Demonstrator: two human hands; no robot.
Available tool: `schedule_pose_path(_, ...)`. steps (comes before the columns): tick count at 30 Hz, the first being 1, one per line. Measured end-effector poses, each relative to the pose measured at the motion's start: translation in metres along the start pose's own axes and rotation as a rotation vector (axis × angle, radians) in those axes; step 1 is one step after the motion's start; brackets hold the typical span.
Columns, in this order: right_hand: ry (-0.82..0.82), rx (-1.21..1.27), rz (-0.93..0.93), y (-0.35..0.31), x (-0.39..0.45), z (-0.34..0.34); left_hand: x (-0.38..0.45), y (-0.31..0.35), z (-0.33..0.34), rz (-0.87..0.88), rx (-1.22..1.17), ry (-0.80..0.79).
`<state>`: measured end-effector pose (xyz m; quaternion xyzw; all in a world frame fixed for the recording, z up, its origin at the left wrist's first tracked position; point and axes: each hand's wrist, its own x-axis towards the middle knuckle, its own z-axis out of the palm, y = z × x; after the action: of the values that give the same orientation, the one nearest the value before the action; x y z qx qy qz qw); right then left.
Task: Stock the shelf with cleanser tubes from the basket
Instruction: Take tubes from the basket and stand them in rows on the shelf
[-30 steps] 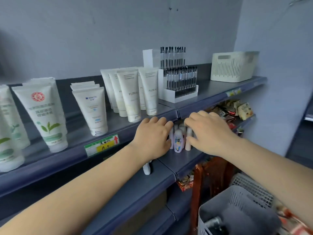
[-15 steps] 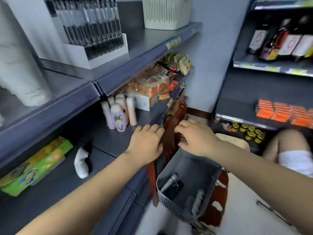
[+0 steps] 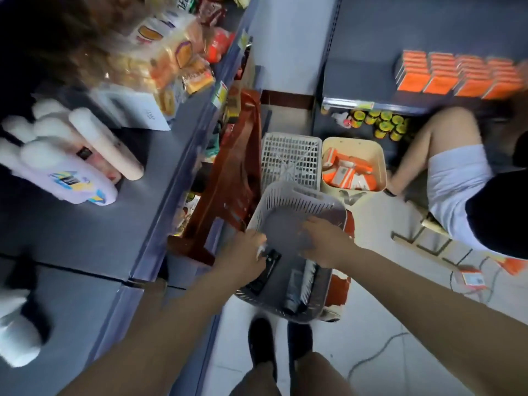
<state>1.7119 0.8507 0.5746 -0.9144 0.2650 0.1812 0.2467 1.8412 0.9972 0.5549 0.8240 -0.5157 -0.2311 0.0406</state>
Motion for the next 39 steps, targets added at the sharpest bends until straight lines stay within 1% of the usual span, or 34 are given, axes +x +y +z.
schedule_pose_path(4, -0.109, 0.162, 0.161, 0.031, 0.027, 0.051, 0.028, -0.007, 0.05, -0.102, -0.088, -0.138)
schedule_pose_path(8, -0.247, 0.221, 0.254, 0.059, 0.053, 0.116, 0.051, -0.018, 0.108, -0.226, -0.173, -0.296)
schedule_pose_path(12, -0.348, 0.204, 0.251, 0.081, 0.085, 0.171, 0.072, -0.033, 0.156, -0.323, -0.17, -0.314)
schedule_pose_path(16, -0.444, 0.208, 0.247, 0.095, 0.116, 0.222, 0.097, -0.05, 0.208, -0.387, -0.248, -0.298)
schedule_pose_path(17, -0.439, 0.194, 0.255, 0.097, 0.122, 0.232, 0.102, -0.053, 0.22, -0.405, -0.25, -0.276)
schedule_pose_path(19, -0.379, 0.246, 0.3, 0.102, 0.135, 0.248, 0.113, -0.058, 0.238, -0.479, -0.256, -0.261)
schedule_pose_path(22, -0.34, 0.295, 0.333, 0.1, 0.153, 0.259, 0.128, -0.071, 0.265, -0.578, -0.418, -0.173)
schedule_pose_path(24, -0.234, 0.34, 0.285, 0.099, 0.166, 0.264, 0.135, -0.08, 0.279, -0.567, -0.493, -0.138)
schedule_pose_path(25, -0.179, 0.344, 0.229, 0.1, 0.173, 0.27, 0.136, -0.083, 0.283, -0.549, -0.501, -0.14)
schedule_pose_path(26, -0.151, 0.301, 0.162, 0.102, 0.178, 0.275, 0.137, -0.084, 0.284, -0.527, -0.484, -0.153)
schedule_pose_path(29, -0.115, -0.013, -0.083, 0.106, 0.19, 0.28, 0.139, -0.09, 0.287, -0.497, -0.464, -0.182)
schedule_pose_path(31, -0.105, -0.184, -0.152, 0.109, 0.192, 0.28, 0.139, -0.094, 0.291, -0.489, -0.527, -0.207)
schedule_pose_path(34, -0.112, -0.308, -0.14, 0.108, 0.191, 0.276, 0.139, -0.099, 0.298, -0.517, -0.564, -0.3)
schedule_pose_path(36, -0.108, -0.353, -0.124, 0.108, 0.19, 0.272, 0.138, -0.099, 0.302, -0.599, -0.617, -0.339)
schedule_pose_path(39, -0.113, -0.401, -0.07, 0.113, 0.193, 0.264, 0.137, -0.104, 0.311, -0.718, -0.609, -0.457)
